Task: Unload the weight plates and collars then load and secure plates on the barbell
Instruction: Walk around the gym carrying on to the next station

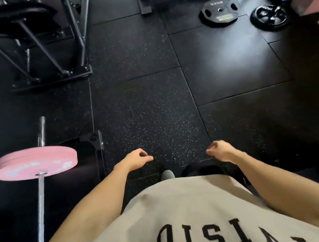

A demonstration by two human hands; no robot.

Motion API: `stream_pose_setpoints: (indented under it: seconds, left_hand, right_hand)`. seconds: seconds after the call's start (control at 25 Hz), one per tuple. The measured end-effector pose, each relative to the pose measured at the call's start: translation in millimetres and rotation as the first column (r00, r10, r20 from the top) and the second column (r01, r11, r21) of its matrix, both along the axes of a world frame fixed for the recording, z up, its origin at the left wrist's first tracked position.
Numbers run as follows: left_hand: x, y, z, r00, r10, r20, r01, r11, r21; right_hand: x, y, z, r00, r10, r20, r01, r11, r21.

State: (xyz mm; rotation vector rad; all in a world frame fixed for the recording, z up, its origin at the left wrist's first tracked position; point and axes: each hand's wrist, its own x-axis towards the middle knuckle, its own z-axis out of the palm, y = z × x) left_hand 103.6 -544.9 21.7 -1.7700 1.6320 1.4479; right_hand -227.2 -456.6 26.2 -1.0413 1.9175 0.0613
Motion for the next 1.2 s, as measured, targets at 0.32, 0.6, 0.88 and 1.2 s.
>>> stream_pose_setpoints:
  seconds: [0.32, 0.6, 0.88, 1.2]
  left_hand:
    - [-139, -221, -2, 0.987, -0.162, -0.011, 0.163, 0.984, 0.074]
    - [-280, -431, 21, 0.968, -0.235, 0.086, 0.232, 0.972, 0.045]
    - [-416, -586, 20, 0.954, -0.293, 0.059, 0.296, 0.954, -0.047]
    - [-585, -815, 8, 0.840, -0.535, 0.091, 0.536, 0.844, 0.016]
  right_hand:
    - [-88, -178, -13, 0.994, -0.089, 0.057, 0.087, 0.995, 0.044]
    - [-237, -362, -3, 0.996, -0.080, 0.044, 0.078, 0.996, 0.048]
    - [-363, -513, -1, 0.977, -0.201, 0.078, 0.198, 0.979, 0.043]
    - [-506, -674, -8, 0.938, -0.348, -0.008, 0.347, 0.934, 0.087]
